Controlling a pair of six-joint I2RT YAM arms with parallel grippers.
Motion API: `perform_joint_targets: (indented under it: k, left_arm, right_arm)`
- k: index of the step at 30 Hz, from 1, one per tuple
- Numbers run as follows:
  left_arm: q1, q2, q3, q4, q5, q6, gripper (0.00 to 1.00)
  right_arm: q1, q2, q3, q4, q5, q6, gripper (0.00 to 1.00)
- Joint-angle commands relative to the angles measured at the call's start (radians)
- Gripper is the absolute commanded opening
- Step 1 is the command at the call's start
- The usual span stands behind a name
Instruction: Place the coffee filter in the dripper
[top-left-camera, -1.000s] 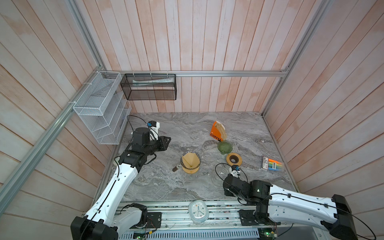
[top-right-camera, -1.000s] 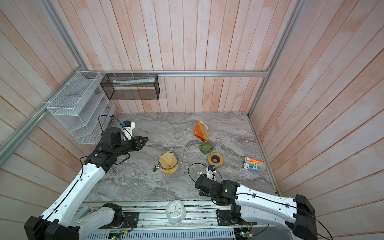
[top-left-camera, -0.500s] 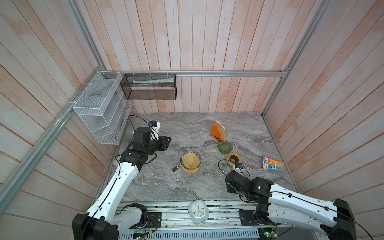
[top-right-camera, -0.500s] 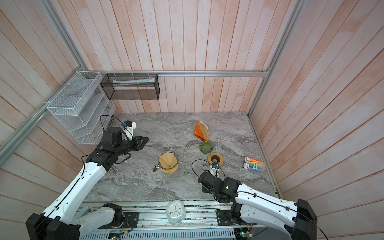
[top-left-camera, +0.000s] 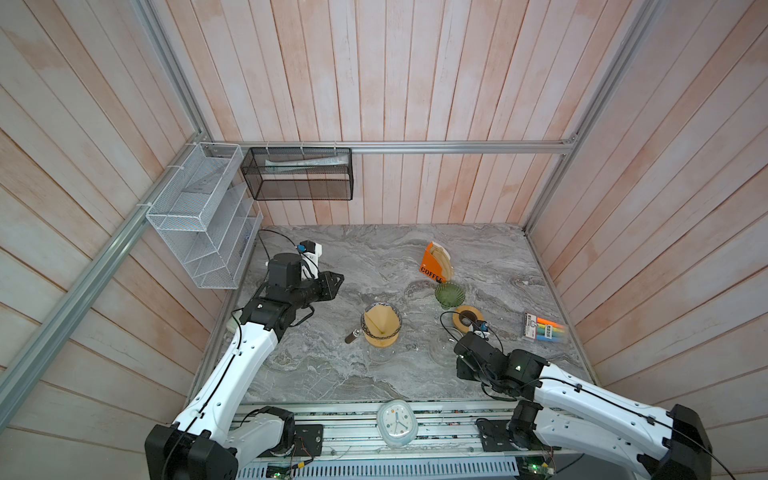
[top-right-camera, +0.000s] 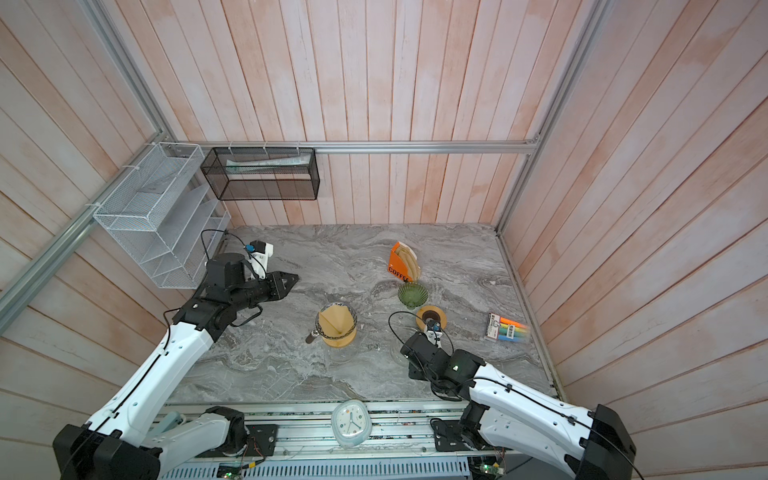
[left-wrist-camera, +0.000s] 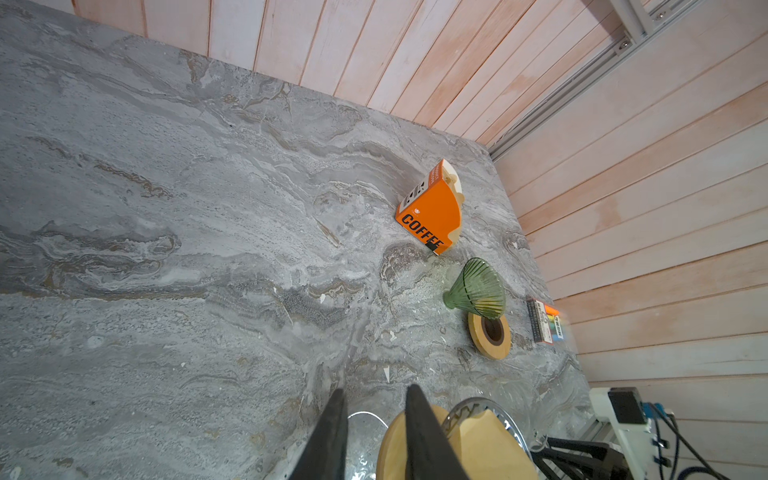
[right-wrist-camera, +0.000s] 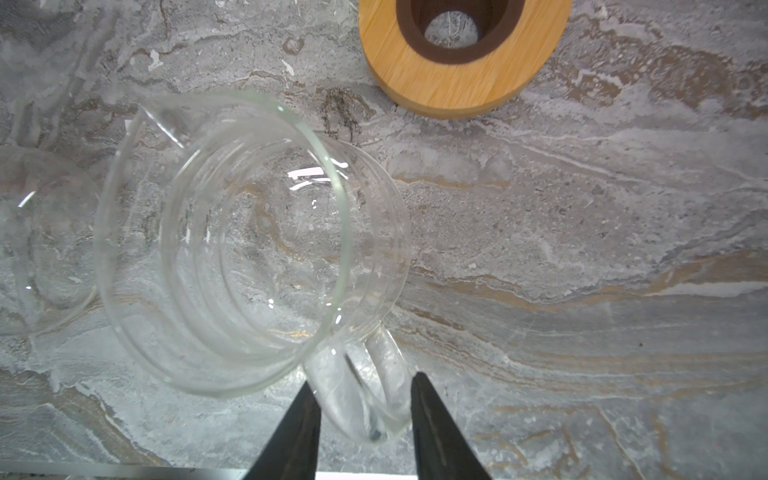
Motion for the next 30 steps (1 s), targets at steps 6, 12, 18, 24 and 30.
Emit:
perform_joint_targets:
  k: [6, 12, 18, 24, 30]
  left_arm:
    - [0.003, -0.006, 0.024, 0.011, 0.010, 0.007, 0.28]
    - [0.004, -0.004, 0.020, 0.018, 0.015, 0.007, 0.28]
    - [0.003, -0.003, 0.018, 0.021, 0.017, 0.008, 0.28]
    - [0.003, -0.003, 0.020, 0.021, 0.021, 0.010, 0.28]
    - [0.003, -0.003, 0.018, 0.021, 0.022, 0.011, 0.28]
  right_arm:
    - [-0.021, 0.077, 0.063, 0.029, 0.020, -0.080, 0.44]
    - [-0.033, 0.102, 0.084, 0.064, 0.024, -0.135, 0.51]
    - [-0.049, 0.125, 0.091, 0.063, 0.005, -0.155, 0.51]
    - [-0.049, 0.105, 0.114, -0.025, -0.032, -0.142, 0.50]
    - [-0.049, 0.032, 0.099, -0.090, -0.073, -0.071, 0.50]
